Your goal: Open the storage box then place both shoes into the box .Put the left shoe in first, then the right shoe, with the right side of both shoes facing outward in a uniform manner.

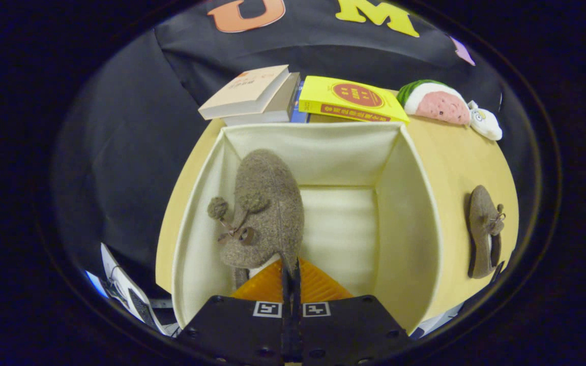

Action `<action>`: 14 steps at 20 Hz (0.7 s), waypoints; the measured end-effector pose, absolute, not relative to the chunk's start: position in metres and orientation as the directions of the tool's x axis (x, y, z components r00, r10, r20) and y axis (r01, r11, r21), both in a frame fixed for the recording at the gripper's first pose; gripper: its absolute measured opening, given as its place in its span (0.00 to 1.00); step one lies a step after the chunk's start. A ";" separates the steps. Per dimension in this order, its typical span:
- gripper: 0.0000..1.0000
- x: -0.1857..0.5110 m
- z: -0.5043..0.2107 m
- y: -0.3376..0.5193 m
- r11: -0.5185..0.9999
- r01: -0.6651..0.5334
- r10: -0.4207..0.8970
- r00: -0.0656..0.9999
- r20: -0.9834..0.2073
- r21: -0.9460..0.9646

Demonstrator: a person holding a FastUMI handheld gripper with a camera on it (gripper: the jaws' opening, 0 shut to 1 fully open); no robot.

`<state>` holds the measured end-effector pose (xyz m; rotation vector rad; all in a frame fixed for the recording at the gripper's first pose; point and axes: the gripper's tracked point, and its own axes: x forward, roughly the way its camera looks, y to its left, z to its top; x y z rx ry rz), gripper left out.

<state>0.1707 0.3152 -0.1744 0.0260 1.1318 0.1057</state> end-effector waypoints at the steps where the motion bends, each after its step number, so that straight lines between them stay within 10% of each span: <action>1: 0.00 0.170 -0.181 0.317 0.994 -0.080 0.095 0.408 -0.908 0.069; 5: 0.02 0.170 -0.189 0.320 0.993 -0.079 0.107 0.403 -0.909 0.082; 9: 0.34 0.170 -0.165 0.314 0.990 -0.124 0.121 0.463 -0.878 0.071; 14: 0.96 0.158 -0.107 0.299 0.982 -0.166 0.173 0.582 -0.794 0.093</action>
